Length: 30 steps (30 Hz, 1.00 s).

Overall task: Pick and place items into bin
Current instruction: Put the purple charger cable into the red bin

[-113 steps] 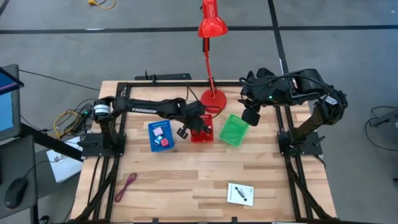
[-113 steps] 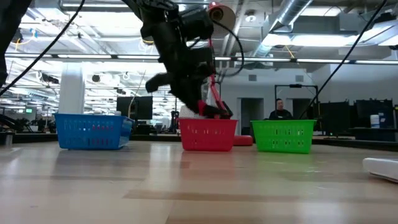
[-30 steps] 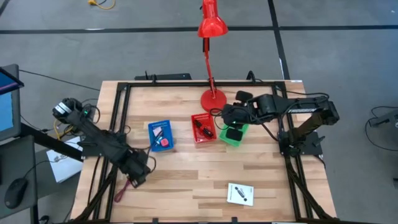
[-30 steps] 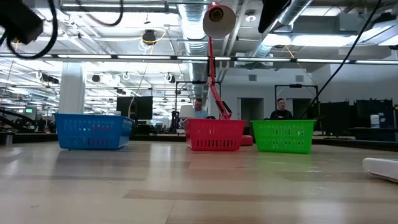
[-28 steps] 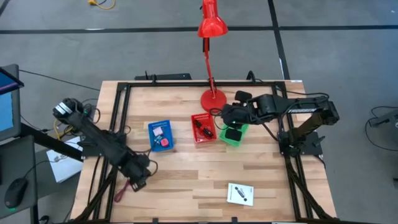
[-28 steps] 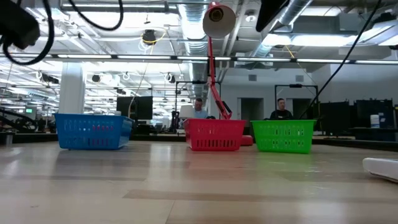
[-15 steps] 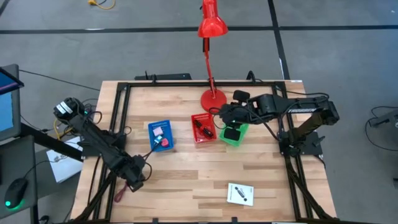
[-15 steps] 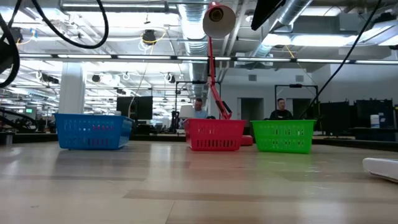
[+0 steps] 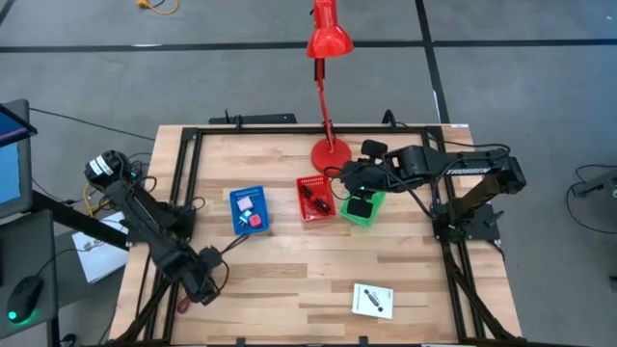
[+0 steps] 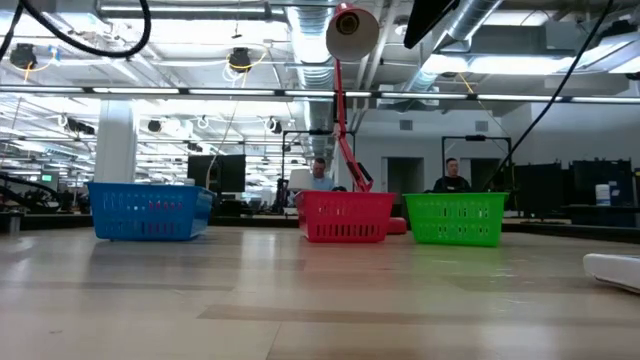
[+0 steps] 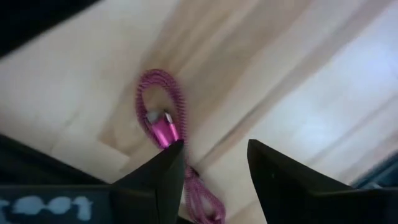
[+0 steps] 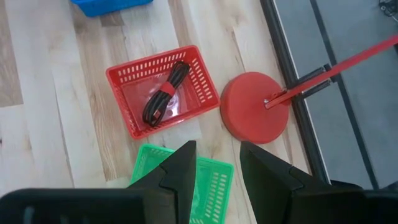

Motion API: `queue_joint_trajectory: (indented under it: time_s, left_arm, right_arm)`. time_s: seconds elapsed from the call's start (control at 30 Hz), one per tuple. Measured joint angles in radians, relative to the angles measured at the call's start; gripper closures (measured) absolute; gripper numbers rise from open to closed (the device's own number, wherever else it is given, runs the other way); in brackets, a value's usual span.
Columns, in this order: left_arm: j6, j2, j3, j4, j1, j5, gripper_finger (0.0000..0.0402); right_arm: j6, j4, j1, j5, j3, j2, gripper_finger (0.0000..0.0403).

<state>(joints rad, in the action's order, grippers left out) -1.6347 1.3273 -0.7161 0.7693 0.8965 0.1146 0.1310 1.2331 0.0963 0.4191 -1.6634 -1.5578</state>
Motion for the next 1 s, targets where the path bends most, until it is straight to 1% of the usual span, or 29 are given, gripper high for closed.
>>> queue_joint_trajectory:
  time_s: [0.2,0.33,0.4,0.57,0.67,0.73,0.8,0.83,0.87,0.97,1.0]
  left_arm:
    - [-0.054,0.044,0.000,0.005,0.041,0.018,0.0238]
    - [-0.058,0.118,0.000,-0.024,0.054,0.072,0.0238]
    - [-0.040,0.154,0.000,-0.056,0.056,0.091,0.0238]
    - [-0.025,0.227,-0.006,-0.072,0.056,0.120,0.0239]
    - [0.028,0.238,-0.005,-0.098,0.056,0.098,0.0245]
    - [0.072,0.237,-0.014,-0.096,0.050,0.070,0.0257]
    - [0.128,0.234,-0.036,-0.068,0.046,0.041,0.0279]
    - [0.142,0.234,-0.046,-0.048,0.044,0.018,0.0293]
    - [0.157,0.233,-0.058,-0.027,0.037,-0.028,0.0310]
    - [0.185,0.226,-0.092,-0.014,0.015,-0.114,0.0370]
    - [0.203,0.224,-0.109,-0.012,0.006,-0.128,0.0384]
  right_arm:
    - [0.000,-0.006,0.000,0.000,0.000,0.000,0.0285]
    - [0.001,-0.017,0.000,-0.001,0.000,0.000,0.0285]
    - [0.001,-0.016,0.000,-0.001,0.000,0.000,0.0285]
    - [0.001,-0.017,0.000,-0.002,0.000,0.000,0.0285]
    - [0.000,-0.018,0.000,-0.002,0.000,0.000,0.0285]
    - [0.000,-0.018,0.000,-0.002,0.000,0.000,0.0285]
    - [0.000,-0.018,0.000,-0.002,0.000,0.000,0.0285]
    - [0.000,-0.018,0.000,-0.002,0.000,0.000,0.0285]
    - [0.000,-0.018,0.000,-0.002,0.000,0.000,0.0285]
    - [0.000,-0.019,0.000,-0.001,0.000,0.000,0.0285]
    - [0.000,-0.019,0.000,-0.001,-0.001,0.000,0.0285]
